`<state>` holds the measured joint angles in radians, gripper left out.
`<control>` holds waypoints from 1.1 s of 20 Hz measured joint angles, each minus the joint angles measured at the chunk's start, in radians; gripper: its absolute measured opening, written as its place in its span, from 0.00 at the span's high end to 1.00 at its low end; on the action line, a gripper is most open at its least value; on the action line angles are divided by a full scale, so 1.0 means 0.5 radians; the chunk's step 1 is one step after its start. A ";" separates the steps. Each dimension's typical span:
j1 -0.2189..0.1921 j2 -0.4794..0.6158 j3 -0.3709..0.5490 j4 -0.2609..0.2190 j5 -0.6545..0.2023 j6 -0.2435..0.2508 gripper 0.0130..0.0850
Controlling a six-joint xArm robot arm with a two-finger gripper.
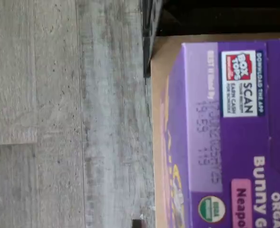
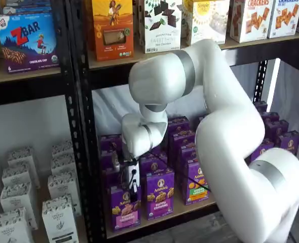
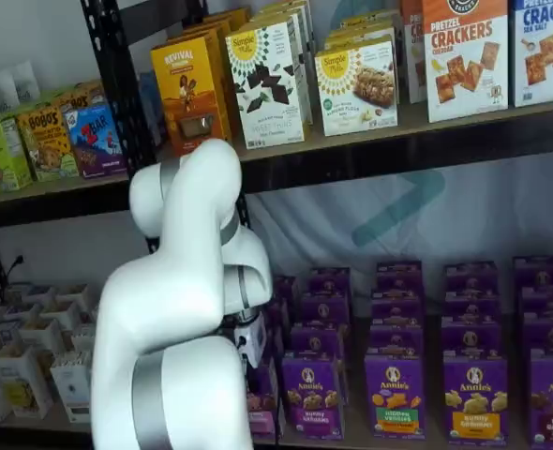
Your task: Pick up the purple box with a pink patch in the middle, on the bottom shelf, the first box from the left
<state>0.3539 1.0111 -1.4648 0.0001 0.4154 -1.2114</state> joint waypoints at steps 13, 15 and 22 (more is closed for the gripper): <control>0.006 0.003 0.014 -0.008 -0.015 0.013 0.56; 0.006 0.003 0.017 -0.013 -0.022 0.017 0.61; 0.002 0.006 0.032 -0.036 -0.070 0.035 0.61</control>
<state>0.3550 1.0139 -1.4487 -0.0178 0.3801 -1.1941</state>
